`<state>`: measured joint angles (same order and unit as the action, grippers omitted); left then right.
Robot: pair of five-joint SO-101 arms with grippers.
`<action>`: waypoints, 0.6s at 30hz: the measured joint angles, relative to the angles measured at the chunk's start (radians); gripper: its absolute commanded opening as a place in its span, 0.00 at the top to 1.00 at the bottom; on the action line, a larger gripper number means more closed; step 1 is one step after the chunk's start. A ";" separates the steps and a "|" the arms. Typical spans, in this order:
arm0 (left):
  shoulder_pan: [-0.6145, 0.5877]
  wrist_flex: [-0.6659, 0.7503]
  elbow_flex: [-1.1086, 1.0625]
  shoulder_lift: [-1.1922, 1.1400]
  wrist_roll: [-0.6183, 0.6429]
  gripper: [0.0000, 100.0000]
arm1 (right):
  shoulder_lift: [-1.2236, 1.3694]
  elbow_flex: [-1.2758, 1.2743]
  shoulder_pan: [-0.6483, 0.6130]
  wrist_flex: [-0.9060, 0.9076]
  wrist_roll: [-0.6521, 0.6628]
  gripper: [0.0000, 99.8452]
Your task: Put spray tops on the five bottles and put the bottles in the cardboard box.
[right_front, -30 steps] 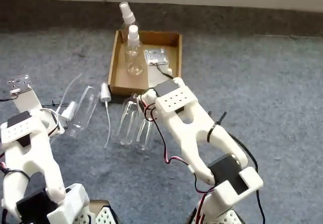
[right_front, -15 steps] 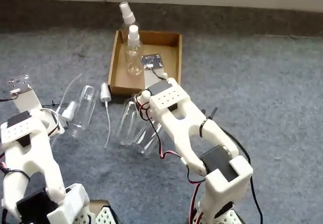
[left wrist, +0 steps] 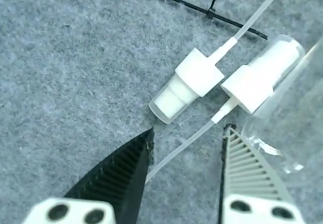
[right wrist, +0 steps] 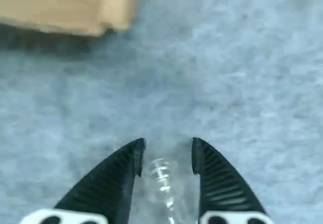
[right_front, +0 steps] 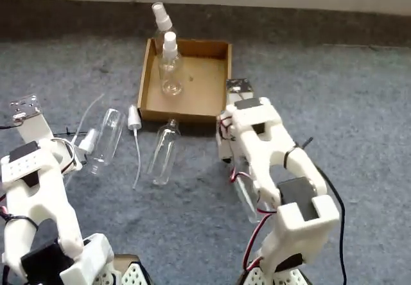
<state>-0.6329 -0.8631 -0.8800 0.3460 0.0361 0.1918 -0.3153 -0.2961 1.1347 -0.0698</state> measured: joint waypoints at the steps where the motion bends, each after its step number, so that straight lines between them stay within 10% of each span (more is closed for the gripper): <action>1: 0.000 0.000 0.000 0.000 0.000 0.79 | -0.002 0.002 0.041 -0.003 0.043 0.89; 8: 0.000 0.000 0.000 0.000 0.000 0.79 | 0.025 0.095 0.313 0.000 0.311 0.90; 18: 0.000 0.000 0.000 0.000 0.006 0.79 | 0.267 0.508 0.358 0.209 0.338 0.99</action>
<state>-0.6329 -0.8631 -0.8800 0.3460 0.0422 0.4588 0.1926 0.0614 1.3433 0.2677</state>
